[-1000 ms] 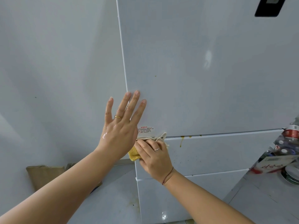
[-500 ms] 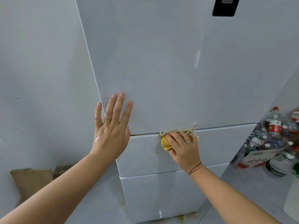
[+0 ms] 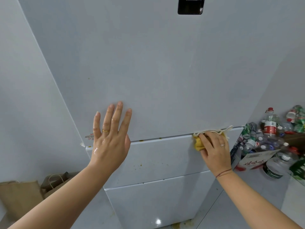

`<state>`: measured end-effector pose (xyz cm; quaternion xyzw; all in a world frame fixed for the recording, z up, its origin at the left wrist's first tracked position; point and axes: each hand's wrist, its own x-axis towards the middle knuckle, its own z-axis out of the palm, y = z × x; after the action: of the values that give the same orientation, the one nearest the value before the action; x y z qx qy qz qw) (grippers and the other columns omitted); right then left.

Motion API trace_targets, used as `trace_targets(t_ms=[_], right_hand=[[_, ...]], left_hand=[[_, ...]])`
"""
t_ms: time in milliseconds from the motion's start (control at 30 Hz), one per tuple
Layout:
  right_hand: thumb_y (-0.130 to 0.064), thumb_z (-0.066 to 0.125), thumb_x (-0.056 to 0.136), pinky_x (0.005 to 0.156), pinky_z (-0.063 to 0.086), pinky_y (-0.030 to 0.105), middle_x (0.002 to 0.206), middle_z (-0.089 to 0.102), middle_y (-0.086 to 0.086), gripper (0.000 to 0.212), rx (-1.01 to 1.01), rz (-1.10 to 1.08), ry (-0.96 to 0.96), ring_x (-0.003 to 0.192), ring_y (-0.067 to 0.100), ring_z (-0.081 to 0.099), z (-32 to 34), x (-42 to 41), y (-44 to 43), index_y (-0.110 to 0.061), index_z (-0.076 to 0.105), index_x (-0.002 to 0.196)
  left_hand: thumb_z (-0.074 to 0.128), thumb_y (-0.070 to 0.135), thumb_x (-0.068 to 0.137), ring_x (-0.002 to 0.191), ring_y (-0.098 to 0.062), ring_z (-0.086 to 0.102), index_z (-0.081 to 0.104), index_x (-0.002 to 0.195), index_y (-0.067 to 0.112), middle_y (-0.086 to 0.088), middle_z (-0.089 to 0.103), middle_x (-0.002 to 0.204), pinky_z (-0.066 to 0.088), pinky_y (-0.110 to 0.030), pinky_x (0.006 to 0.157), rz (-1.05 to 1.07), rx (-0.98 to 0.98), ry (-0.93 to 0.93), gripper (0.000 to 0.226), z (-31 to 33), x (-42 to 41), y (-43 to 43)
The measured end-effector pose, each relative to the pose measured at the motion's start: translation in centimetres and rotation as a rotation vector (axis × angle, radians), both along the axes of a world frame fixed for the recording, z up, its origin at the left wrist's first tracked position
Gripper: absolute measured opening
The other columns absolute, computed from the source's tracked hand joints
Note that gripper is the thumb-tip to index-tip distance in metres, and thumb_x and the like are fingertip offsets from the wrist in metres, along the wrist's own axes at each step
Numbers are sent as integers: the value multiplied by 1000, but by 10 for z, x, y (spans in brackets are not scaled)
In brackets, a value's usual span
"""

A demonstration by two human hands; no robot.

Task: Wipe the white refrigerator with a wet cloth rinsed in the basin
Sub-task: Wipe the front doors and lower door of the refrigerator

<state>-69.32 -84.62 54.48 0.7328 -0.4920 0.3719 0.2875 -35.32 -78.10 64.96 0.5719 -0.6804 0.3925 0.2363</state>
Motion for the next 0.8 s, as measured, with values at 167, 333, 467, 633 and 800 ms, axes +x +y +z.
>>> trace_targets(t_ms=[167, 333, 467, 633, 800], right_hand=[[3, 75, 67, 101, 39, 60, 125, 43, 18, 65, 99, -186, -151, 116, 38, 42, -12, -64, -11, -10, 47, 125], [-13, 48, 88, 109, 29, 59, 139, 33, 19, 51, 159, -173, -353, 130, 41, 33, -21, -55, -10, -3, 36, 136], [-26, 37, 90, 117, 19, 49, 153, 13, 21, 68, 199, -74, -689, 143, 37, 14, -26, -12, -18, 2, 14, 148], [-25, 30, 91, 120, 5, 48, 158, 2, 21, 72, 125, -61, -863, 147, 32, 1, -26, 27, -25, 5, 2, 149], [-25, 29, 86, 117, -2, 57, 159, -1, 10, 75, 41, -36, -896, 148, 27, -4, -30, 77, -22, 0, 1, 150]], left_hand=[[49, 23, 86, 145, -32, 15, 25, 150, 12, -14, 14, 157, 13, -56, 117, -50, -8, 36, 69, -13, -27, -15], [54, 29, 88, 146, -32, 15, 28, 150, 13, -14, 16, 157, 11, -56, 117, -41, -41, 25, 69, -21, -20, -16], [50, 35, 91, 146, -32, 14, 26, 150, 15, -14, 15, 157, 7, -55, 118, -33, -50, 10, 68, -40, -6, -18], [49, 38, 92, 149, -28, 4, 22, 151, 16, -13, 10, 157, 2, -53, 118, -33, -72, 1, 69, -69, 19, -20], [45, 40, 94, 147, -31, 9, 18, 153, 18, -14, 13, 157, 6, -54, 118, -35, -128, 4, 68, -99, 37, -25]])
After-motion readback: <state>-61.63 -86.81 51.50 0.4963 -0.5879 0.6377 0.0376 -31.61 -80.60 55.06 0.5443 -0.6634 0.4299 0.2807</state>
